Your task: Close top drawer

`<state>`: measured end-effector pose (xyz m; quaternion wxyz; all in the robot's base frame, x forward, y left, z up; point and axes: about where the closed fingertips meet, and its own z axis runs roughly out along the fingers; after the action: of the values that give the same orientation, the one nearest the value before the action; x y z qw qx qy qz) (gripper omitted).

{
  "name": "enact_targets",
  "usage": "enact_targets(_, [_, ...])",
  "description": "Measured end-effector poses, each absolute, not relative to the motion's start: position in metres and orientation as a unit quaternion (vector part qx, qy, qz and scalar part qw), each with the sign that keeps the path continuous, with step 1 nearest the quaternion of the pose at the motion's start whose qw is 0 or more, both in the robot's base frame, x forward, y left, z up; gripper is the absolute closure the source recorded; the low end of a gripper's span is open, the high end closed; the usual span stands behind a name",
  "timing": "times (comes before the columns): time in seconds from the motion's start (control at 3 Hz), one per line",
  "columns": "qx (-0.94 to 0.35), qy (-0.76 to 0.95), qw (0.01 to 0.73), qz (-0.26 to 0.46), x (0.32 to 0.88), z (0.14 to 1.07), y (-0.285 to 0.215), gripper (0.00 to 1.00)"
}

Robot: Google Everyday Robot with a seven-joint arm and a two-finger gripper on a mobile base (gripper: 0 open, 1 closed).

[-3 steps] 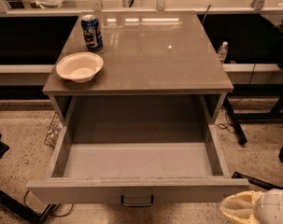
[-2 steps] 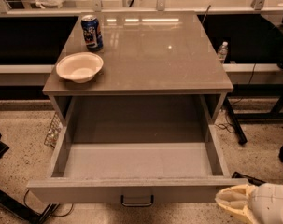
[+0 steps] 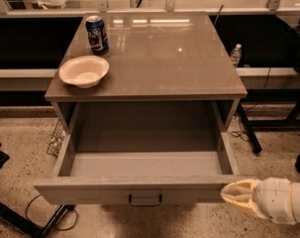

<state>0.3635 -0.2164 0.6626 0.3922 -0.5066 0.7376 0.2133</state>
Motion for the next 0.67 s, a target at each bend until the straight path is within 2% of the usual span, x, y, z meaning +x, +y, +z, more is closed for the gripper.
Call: enact_targets(0.67, [-0.53, 0.715, 0.397, 0.223, 0.413, 0.658, -0.205, 1.0])
